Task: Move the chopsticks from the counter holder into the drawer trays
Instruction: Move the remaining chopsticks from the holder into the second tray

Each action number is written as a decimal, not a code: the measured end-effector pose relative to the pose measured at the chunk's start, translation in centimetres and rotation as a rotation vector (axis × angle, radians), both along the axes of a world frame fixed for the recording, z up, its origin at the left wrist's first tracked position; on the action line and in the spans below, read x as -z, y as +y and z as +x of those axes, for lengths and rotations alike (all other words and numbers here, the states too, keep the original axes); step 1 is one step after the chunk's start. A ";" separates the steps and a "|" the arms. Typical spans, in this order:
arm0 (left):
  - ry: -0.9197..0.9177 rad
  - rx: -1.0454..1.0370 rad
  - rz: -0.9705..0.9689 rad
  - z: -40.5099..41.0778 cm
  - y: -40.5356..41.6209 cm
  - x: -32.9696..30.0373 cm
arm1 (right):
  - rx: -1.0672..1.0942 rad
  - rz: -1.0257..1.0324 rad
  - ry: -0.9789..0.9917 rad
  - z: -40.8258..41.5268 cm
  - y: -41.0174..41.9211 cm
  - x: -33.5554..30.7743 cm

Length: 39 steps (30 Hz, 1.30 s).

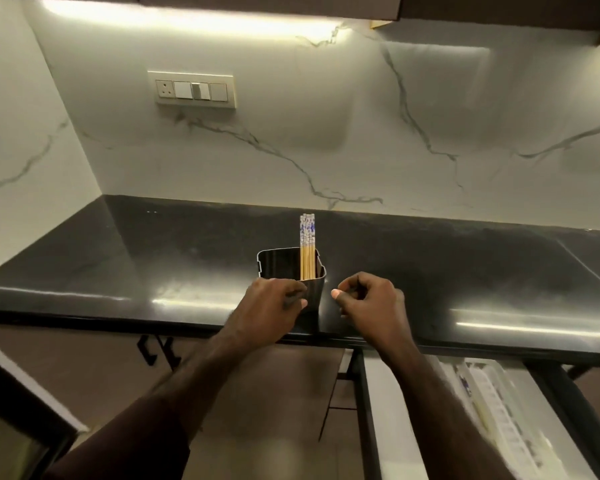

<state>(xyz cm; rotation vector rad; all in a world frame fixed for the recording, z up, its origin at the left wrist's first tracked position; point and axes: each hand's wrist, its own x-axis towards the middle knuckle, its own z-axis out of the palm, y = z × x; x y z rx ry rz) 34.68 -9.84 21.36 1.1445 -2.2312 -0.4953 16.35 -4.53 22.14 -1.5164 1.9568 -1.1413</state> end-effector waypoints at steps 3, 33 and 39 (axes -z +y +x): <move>0.003 -0.018 0.002 0.8 -2.0 1.0 | -0.006 0.013 -0.008 0.6 -2.4 1.1; 0.046 -0.075 0.035 -6.0 -24.7 4.2 | 0.122 0.107 0.035 0.0 -20.4 5.0; 0.219 -0.060 0.261 -6.6 -26.2 4.4 | 0.187 0.106 0.081 0.7 -21.6 5.4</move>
